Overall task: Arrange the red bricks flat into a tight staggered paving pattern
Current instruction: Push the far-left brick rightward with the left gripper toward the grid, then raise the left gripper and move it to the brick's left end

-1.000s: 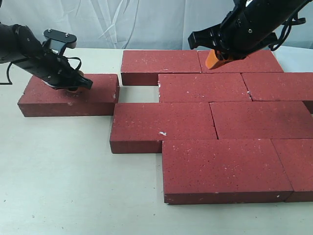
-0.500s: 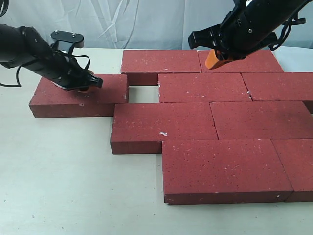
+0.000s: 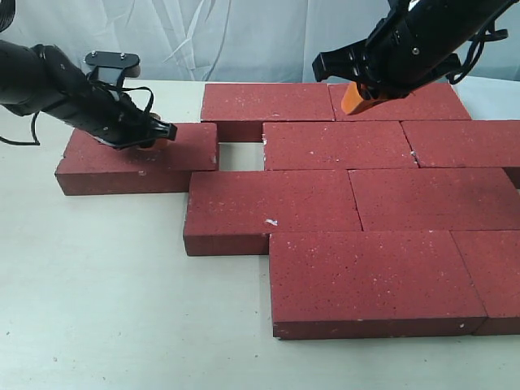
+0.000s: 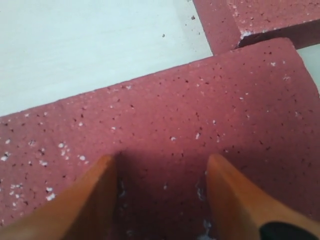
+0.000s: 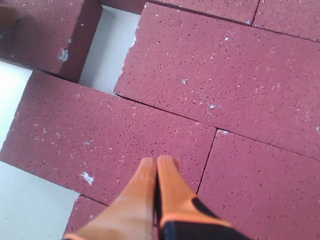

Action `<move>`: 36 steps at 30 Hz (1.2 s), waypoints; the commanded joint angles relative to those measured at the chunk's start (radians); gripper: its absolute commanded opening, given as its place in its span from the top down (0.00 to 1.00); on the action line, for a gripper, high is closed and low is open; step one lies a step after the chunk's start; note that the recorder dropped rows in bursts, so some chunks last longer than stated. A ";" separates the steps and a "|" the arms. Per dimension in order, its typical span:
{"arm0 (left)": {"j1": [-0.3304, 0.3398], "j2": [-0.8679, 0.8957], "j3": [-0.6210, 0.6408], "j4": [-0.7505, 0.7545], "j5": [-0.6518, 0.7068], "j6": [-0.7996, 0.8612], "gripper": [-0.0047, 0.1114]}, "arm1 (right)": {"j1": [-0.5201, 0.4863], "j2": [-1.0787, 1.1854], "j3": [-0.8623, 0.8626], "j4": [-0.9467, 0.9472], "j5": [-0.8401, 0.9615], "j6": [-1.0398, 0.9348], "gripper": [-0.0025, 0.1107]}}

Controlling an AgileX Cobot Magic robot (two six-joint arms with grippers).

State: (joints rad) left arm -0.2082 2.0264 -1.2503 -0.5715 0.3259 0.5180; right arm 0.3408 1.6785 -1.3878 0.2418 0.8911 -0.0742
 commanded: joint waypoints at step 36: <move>0.309 -0.134 0.010 0.191 0.263 -0.171 0.96 | -0.001 -0.010 0.002 0.000 -0.012 -0.004 0.99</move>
State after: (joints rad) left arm 0.0989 1.8602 -1.2457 -0.3896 0.5818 0.3550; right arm 0.3408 1.6785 -1.3878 0.2418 0.8911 -0.0742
